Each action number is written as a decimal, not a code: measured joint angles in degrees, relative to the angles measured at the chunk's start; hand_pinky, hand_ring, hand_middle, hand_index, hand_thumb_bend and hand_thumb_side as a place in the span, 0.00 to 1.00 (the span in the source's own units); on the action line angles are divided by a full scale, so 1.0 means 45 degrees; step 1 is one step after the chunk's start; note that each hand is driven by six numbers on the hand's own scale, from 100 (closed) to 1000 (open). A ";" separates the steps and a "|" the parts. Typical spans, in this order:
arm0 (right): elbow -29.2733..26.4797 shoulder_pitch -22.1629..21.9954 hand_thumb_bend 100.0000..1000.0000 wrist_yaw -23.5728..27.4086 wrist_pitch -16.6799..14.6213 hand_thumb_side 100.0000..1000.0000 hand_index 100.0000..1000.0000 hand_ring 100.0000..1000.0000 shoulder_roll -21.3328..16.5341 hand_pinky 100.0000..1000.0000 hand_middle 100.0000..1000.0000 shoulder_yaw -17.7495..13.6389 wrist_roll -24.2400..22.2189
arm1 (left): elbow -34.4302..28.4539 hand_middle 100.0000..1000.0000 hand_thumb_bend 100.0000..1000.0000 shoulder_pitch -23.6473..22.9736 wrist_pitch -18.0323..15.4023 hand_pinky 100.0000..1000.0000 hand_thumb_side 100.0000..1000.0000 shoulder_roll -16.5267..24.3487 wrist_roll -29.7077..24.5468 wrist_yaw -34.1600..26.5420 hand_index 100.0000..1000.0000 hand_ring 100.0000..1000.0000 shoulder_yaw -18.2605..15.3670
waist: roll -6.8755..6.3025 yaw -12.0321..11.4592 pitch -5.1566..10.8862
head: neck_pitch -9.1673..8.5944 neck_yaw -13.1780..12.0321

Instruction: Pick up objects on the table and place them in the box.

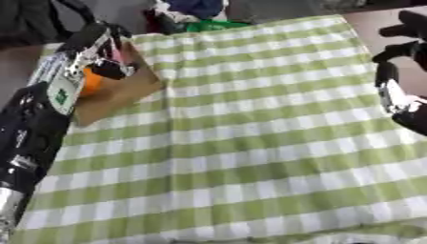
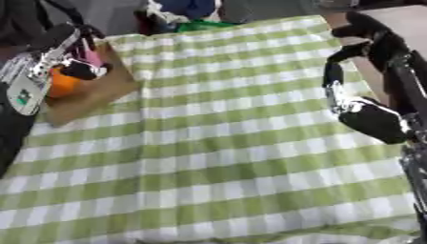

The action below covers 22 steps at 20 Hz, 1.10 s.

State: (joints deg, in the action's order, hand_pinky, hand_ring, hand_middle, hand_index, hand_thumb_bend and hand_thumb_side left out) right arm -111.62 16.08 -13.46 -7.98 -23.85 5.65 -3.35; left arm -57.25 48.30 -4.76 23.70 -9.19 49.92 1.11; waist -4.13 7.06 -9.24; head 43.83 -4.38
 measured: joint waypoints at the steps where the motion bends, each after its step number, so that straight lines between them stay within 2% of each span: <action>1: 0.0000 0.0000 0.00 0.0000 0.0000 0.32 0.96 0.62 0.0000 0.81 0.77 0.0000 0.0000 | -0.0350 0.48 0.50 -0.0153 0.0009 0.41 0.26 0.0072 0.0034 -0.0222 0.78 0.42 -0.0030 | 0.0000 -0.0005 -0.0001 | 0.0000 0.0001; 4: 0.0000 -0.0002 0.00 0.0000 0.0000 0.32 0.96 0.62 0.0000 0.81 0.77 -0.0002 0.0000 | -0.1610 0.47 0.57 -0.0794 0.0056 0.40 0.36 0.0289 0.0233 -0.1008 0.77 0.43 -0.0220 | 0.0006 -0.0069 -0.0031 | 0.0000 0.0002; 8: 0.0001 -0.0004 0.00 0.0000 0.0000 0.33 0.96 0.62 0.0000 0.81 0.76 -0.0004 0.0005 | -0.3561 0.47 0.55 -0.1815 0.0150 0.40 0.47 0.0534 0.0673 -0.2472 0.76 0.45 -0.0546 | 0.0024 -0.0195 -0.0064 | 0.0000 0.0005; 15: 0.0001 -0.0003 0.00 0.0001 -0.0014 0.33 0.96 0.62 0.0000 0.81 0.76 -0.0009 0.0027 | -0.6611 0.47 0.53 -0.3629 0.0068 0.41 0.47 0.0588 0.1362 -0.4572 0.75 0.47 -0.1213 | 0.0088 -0.0378 -0.0082 | 0.0000 0.0008; 22: 0.0001 -0.0003 0.00 0.0004 -0.0015 0.33 0.96 0.62 0.0007 0.81 0.76 -0.0025 0.0037 | -0.8300 0.47 0.52 -0.4817 -0.0067 0.41 0.48 0.0347 0.1753 -0.5501 0.75 0.48 -0.1773 | 0.0172 -0.0526 -0.0142 | 0.0000 -0.0033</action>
State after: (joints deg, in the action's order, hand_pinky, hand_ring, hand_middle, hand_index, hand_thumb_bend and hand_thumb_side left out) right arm -111.61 16.06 -13.44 -8.05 -23.82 5.54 -3.18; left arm -94.60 26.62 -5.06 25.26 -1.30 25.16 -6.87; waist -3.35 4.69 -9.88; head 43.83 -4.53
